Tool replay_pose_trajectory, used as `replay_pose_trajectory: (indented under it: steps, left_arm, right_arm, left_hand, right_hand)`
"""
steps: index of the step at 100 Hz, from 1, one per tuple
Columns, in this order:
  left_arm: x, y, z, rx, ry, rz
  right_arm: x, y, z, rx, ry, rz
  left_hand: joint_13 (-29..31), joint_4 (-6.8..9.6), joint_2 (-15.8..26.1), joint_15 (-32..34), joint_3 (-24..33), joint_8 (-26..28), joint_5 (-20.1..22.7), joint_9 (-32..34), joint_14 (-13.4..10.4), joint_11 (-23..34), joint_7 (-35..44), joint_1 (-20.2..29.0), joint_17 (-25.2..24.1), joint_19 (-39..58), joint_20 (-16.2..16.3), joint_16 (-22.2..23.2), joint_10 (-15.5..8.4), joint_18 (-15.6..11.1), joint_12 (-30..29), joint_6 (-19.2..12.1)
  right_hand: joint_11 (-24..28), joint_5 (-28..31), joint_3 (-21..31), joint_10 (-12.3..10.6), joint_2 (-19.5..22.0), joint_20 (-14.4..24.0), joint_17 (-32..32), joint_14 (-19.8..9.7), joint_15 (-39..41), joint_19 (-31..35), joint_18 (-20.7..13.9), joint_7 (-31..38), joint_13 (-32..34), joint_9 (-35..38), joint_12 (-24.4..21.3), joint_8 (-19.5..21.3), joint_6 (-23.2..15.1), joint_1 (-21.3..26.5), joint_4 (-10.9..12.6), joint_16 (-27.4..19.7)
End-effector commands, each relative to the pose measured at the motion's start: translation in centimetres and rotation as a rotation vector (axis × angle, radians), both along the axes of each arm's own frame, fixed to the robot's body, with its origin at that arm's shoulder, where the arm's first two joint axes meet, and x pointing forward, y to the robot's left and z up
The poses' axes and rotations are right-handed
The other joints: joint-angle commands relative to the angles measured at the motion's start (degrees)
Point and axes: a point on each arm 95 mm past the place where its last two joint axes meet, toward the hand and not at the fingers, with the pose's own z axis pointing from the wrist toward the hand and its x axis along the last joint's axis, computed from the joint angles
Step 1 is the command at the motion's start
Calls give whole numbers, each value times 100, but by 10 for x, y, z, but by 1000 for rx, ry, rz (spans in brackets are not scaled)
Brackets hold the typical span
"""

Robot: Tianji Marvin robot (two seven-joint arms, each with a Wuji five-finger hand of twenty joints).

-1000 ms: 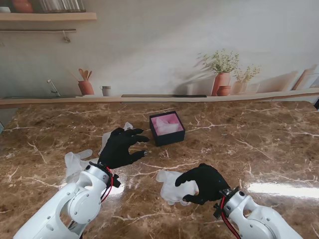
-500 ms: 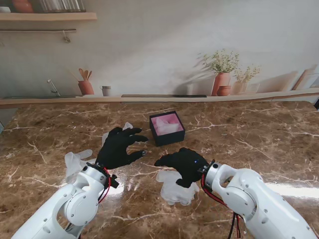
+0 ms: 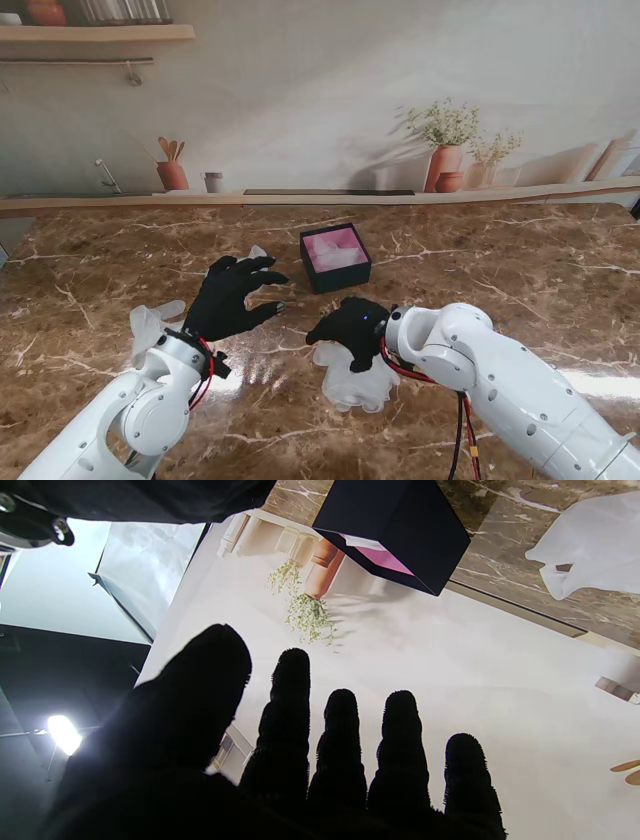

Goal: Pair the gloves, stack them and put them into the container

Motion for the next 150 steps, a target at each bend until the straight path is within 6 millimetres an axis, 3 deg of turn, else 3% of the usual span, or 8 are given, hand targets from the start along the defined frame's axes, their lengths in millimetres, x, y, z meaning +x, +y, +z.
replay_pose_trajectory:
  steps: [1, 17, 30, 43, 53, 64, 103, 150]
  left_arm:
    - [-3, 2, -4, 0, 4, 1]
    - [-3, 3, -4, 1, 10, 1]
    - [-3, 2, -4, -1, 11, -1]
    - [-3, 1, -4, 1, 15, -4]
    - [-3, 1, -4, 4, 18, -6]
    - [-3, 1, -4, 5, 16, -9]
    - [-3, 0, -4, 5, 17, -13]
    - [-3, -2, -4, 6, 31, -34]
  right_arm:
    - [0, -6, -12, -41, 24, -16]
    - [5, -6, -27, -7, -33, 9]
    - [8, -6, -36, 44, -66, 28]
    - [8, -7, -42, 83, -61, 36]
    - [8, -8, -46, 114, -43, 31]
    - [9, -9, -49, 176, -38, 15]
    - [15, -30, -59, 479, 144, -360]
    - [-3, -69, -67, 727, 129, -548]
  left_hand:
    - [-170, 112, 220, -187, -194, 22, 111, -3, -258, -122, 40, 36, -76, -202, 143, -54, -167, -123, -74, -177]
    - [-174, 115, 233, -187, -203, 22, 111, -7, -264, -120, 39, 51, -83, -210, 153, -53, -158, -122, -73, -161]
    - [-168, 117, 245, -178, -206, 24, 124, -4, -239, -115, 46, 51, -80, -211, 162, -47, -158, -117, -70, -166]
    - [-170, 117, 261, -171, -207, 29, 138, -7, -219, -114, 56, 53, -84, -223, 162, -40, -145, -116, -70, -161]
    - [-167, 118, 261, -164, -208, 31, 150, -4, -203, -113, 61, 59, -85, -230, 165, -34, -155, -109, -70, -158]
    - [-164, 117, 271, -160, -208, 32, 158, -3, -212, -116, 65, 44, -85, -233, 170, -30, -161, -107, -71, -171]
    - [-172, 118, 286, -174, -221, 38, 204, 9, -204, -130, 81, 51, -99, -293, 174, -33, -149, -98, -80, -180]
    - [-187, 123, 318, -194, -258, 40, 192, -2, -234, -137, 83, 81, -101, -362, 182, -47, -162, -119, -84, -165]
  right_hand:
    - [86, 176, -6, 28, -201, 38, 91, -29, 66, 58, 12, 96, 203, 177, 28, 127, 18, -154, 27, 25]
    - [453, 931, 301, -210, -529, 132, 402, -51, 312, 422, -3, 723, 753, 1160, 475, 686, -407, -258, -64, 249]
    - [923, 1818, 522, -537, -769, 206, 711, -105, 585, 830, -35, 1427, 1251, 2073, 1026, 1252, -1094, -151, -103, 472]
    - [1165, 2504, 654, -655, -876, 335, 968, -186, 1050, 1301, -86, 2069, 1661, 2779, 1391, 1758, -1540, 31, -104, 859]
    - [1135, 2793, 515, -691, -1069, 409, 1298, -248, 1605, 1765, -95, 2919, 2119, 3415, 2229, 1627, -1947, 438, -1012, 1304]
    - [1392, 3435, 504, -760, -1199, 391, 1859, -219, 2227, 2376, -28, 3869, 2828, 4302, 2394, 1455, -2501, 818, -1149, 1846]
    - [1513, 3553, 564, -542, -1206, 342, 1930, 2, 2714, 2919, 115, 4079, 3050, 4471, 2357, 1280, -2325, 1026, -1096, 2161]
    - [1325, 3517, 486, -635, -927, 155, 1314, -85, 2100, 2424, 1, 3939, 2377, 4161, 2341, 1444, -2427, 1162, -953, 1925]
